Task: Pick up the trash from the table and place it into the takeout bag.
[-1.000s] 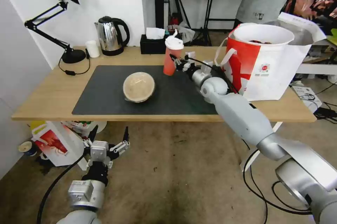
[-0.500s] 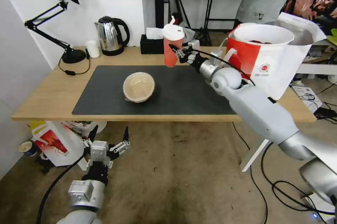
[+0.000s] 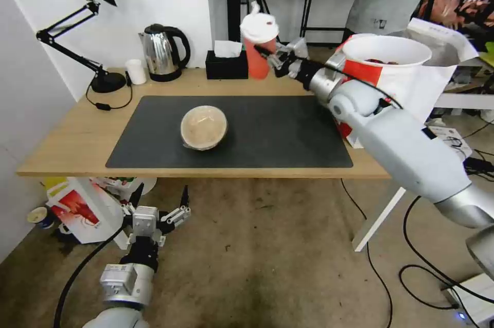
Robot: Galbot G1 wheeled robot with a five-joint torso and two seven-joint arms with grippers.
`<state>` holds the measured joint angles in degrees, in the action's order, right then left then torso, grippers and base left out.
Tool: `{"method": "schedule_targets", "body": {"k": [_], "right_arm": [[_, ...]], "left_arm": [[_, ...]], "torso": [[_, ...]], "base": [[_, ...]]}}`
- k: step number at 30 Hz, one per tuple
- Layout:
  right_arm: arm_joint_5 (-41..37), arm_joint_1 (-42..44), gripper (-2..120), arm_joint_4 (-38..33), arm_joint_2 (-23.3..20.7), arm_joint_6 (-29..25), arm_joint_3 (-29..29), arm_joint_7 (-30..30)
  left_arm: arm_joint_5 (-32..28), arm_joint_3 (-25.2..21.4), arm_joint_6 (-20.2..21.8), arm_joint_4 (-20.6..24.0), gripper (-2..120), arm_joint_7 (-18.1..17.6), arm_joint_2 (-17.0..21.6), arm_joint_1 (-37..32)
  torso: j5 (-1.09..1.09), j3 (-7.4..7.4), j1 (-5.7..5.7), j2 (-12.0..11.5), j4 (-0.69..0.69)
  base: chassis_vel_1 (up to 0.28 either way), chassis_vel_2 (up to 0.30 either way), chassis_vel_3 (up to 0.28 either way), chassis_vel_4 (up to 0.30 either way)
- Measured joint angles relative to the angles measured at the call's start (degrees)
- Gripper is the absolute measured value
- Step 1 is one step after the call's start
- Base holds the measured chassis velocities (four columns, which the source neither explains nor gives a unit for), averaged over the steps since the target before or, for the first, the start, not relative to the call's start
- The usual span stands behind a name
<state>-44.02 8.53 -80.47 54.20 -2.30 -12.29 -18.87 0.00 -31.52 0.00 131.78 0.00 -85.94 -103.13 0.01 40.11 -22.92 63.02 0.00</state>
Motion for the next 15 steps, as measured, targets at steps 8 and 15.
{"method": "schedule_targets", "body": {"k": [8, 15], "right_arm": [[-1.0, -1.2, 2, 0.4, -2.1, 0.0, 3.6, -0.4], [-0.9, -1.5, 2, 0.6, -4.3, 0.0, 6.1, -1.6]], "left_arm": [[0.0, 0.0, 0.0, 0.0, 100, 0.0, 0.0, 0.0], [0.0, 0.0, 0.0, 0.0, 100, 0.0, 0.0, 0.0]], "torso": [[0.0, 0.0, 0.0, 0.0, 0.0], [0.0, 0.0, 0.0, 0.0, 0.0]], "base": [[0.0, 0.0, 0.0, 0.0], [0.0, 0.0, 0.0, 0.0]]}}
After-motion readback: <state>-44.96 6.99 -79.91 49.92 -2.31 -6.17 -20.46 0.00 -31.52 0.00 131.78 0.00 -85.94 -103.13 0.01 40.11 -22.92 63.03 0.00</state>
